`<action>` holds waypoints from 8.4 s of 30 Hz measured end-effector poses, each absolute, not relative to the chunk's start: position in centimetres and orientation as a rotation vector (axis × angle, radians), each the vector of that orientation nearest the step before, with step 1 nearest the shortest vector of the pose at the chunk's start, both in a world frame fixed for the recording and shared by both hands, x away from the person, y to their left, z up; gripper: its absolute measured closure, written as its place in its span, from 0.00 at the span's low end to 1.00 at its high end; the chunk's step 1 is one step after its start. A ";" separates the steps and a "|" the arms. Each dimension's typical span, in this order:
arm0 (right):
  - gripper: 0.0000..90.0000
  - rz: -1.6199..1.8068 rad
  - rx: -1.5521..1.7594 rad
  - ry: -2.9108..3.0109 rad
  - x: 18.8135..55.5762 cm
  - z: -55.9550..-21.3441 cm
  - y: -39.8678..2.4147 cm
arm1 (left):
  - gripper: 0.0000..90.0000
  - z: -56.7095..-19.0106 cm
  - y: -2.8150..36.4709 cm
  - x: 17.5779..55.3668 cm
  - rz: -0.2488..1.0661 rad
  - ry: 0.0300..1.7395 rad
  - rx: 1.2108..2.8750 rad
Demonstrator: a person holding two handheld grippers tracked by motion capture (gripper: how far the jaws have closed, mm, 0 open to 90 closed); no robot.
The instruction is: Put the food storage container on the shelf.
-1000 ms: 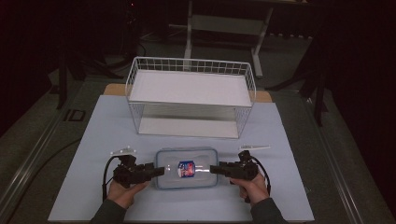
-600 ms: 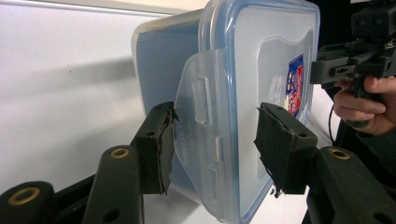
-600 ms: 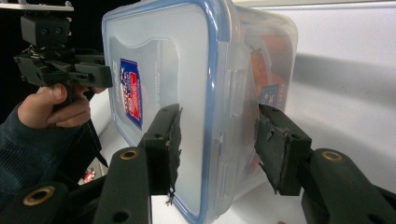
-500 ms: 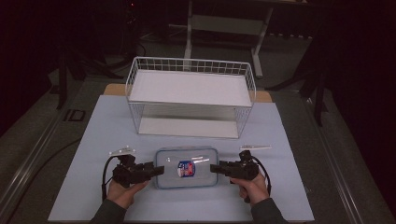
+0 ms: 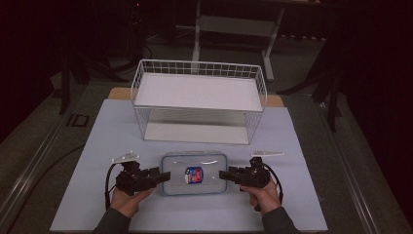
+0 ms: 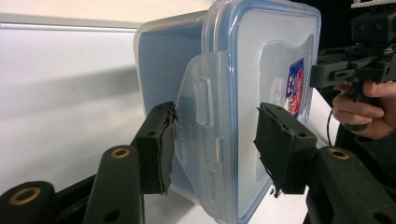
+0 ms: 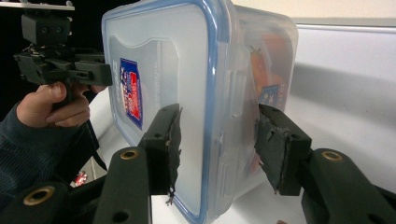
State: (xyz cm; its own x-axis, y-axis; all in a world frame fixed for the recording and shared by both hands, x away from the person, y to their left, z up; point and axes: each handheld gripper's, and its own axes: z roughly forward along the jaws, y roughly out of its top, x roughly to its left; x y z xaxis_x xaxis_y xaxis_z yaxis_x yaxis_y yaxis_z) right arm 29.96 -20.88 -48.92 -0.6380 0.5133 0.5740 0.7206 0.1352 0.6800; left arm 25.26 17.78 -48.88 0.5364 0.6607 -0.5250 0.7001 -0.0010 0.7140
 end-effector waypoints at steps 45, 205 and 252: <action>0.57 -1.693 -1.133 -2.311 28.8 -46.0 -20.8 | 0.54 -47.1 17.9 24.2 0.077 1.043 1.642; 0.56 -1.979 -1.243 -2.272 42.6 -33.0 -19.0 | 0.53 -33.6 18.7 40.4 0.221 1.031 1.430; 0.43 -1.637 -1.004 -3.061 34.8 -32.3 -17.7 | 0.53 -33.9 19.5 33.1 0.501 0.954 1.704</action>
